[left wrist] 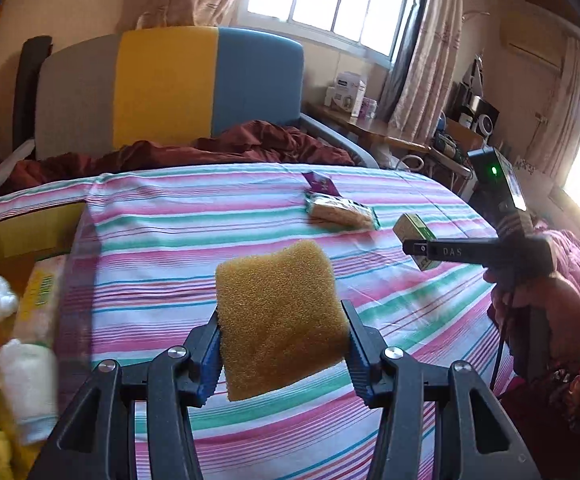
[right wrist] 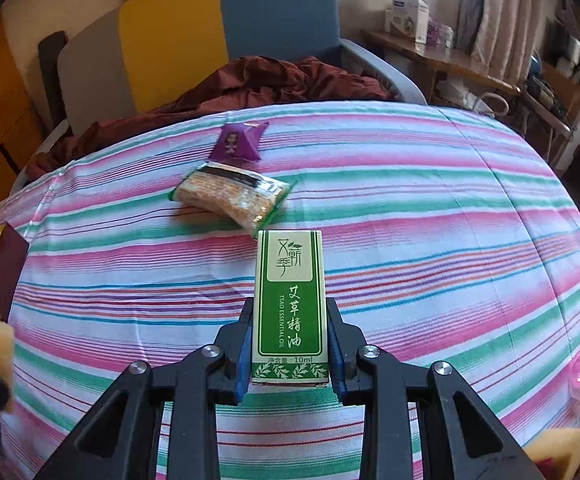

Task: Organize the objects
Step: 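Carry the sponge into the tray and open the left tool while the right tool holds the box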

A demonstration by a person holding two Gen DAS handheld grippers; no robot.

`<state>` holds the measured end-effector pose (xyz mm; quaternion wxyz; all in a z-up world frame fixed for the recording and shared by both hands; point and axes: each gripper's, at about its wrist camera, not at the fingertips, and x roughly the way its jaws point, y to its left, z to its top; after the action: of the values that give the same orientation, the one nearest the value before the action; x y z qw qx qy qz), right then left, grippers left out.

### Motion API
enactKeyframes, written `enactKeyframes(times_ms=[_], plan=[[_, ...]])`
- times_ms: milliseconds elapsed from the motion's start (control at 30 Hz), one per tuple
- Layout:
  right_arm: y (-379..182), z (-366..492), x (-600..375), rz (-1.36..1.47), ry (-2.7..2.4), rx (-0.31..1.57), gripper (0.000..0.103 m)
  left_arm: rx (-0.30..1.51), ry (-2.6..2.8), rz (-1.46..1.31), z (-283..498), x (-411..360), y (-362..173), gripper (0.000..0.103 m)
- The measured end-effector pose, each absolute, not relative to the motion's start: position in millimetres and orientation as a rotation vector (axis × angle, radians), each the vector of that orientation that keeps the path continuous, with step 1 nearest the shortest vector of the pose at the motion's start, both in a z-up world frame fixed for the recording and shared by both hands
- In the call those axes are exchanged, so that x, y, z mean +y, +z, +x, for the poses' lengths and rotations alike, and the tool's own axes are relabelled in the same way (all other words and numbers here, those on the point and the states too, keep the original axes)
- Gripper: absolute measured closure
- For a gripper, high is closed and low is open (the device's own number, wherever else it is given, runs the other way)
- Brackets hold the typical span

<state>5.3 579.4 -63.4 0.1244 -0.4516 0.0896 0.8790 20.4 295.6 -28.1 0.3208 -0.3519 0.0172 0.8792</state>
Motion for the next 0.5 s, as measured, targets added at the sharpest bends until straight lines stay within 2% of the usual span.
enactKeyframes(times_ms=[300, 500], plan=[[-49, 7, 543, -1.237, 2.72, 0.109, 0.072, -0.068, 2.425, -0.952, -9, 216, -6, 0.051], [-37, 7, 525, -1.22, 2.767, 0.105, 0.072, -0.152, 2.518, -1.018, -39, 160, -3, 0.051]])
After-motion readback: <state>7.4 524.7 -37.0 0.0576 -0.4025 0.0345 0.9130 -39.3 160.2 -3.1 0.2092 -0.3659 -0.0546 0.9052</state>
